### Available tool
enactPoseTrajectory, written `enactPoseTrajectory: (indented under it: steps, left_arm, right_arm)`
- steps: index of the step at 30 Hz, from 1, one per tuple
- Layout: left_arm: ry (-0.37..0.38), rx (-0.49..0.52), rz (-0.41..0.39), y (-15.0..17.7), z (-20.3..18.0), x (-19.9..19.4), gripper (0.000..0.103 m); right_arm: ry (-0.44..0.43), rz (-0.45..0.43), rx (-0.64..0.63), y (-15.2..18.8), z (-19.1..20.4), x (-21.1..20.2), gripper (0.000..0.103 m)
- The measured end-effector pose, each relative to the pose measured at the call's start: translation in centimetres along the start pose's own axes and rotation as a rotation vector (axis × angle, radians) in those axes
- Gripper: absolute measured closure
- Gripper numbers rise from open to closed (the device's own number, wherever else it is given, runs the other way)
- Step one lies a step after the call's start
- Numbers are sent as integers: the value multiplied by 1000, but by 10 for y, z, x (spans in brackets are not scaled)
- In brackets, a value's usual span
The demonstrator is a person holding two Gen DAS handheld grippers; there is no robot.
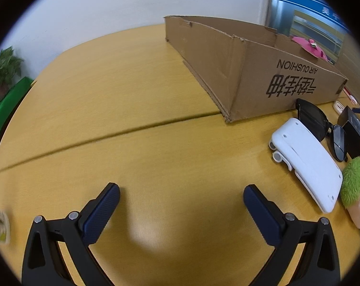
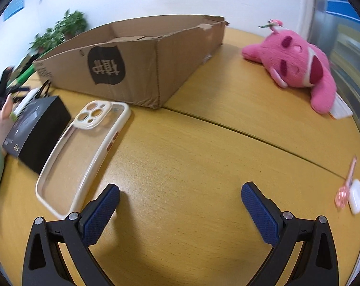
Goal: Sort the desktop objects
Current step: 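Bring both grippers to the plush pig and close them around it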
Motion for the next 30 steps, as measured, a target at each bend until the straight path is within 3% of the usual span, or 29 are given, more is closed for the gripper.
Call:
enactPoseTrajectory:
  steps: [3,4,6,9,11,13,15,19,22,28,30]
  left_arm:
    - [-51,-52,38,13,-7,-11,1]
    - [-88,-65,19,18,-11,-22,2]
    - [-111,-84,-98,24,-32,-64,2]
    - [-83,-83,-230,25,-75,-121,1]
    - [-66,-73,-299,25,-112,-155,1]
    - [12,-61,-319,23,-149,-170,1]
    - [126,-62,-290,24,-190,-174,1]
    - [192,-98,-233,30,-233,-169,1]
    - [271,-154,-213,30,-237,-159,1]
    - [375,-268,-83,31,-229,-118,1]
    - [408,-325,-45,35,-222,-102,1]
  right_arm:
    - [45,21,67,2,-1,1,0]
    - [34,22,104,5,4,-5,0]
    - [0,-57,149,12,16,-30,0]
    - [-42,-236,142,26,54,-96,0]
    - [-109,-311,127,33,87,-137,0]
    - [-181,-348,94,36,118,-165,0]
    - [-256,-361,39,40,151,-187,0]
    - [-370,-315,41,52,202,-199,0]
    - [-329,-230,-12,65,241,-183,0]
    - [-327,-195,-52,70,296,-154,0]
    - [-288,-183,-59,68,300,-141,0]
Point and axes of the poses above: each gripper's, at about its wrist camera, not at the fingertips, and x roughly the way its jaws point, z to its left, y to its underside, the point moved 5 cm from there along x, roughly the way its jaws point, and after that the axes turned 7 degrees about x, right-handed, at the moved point
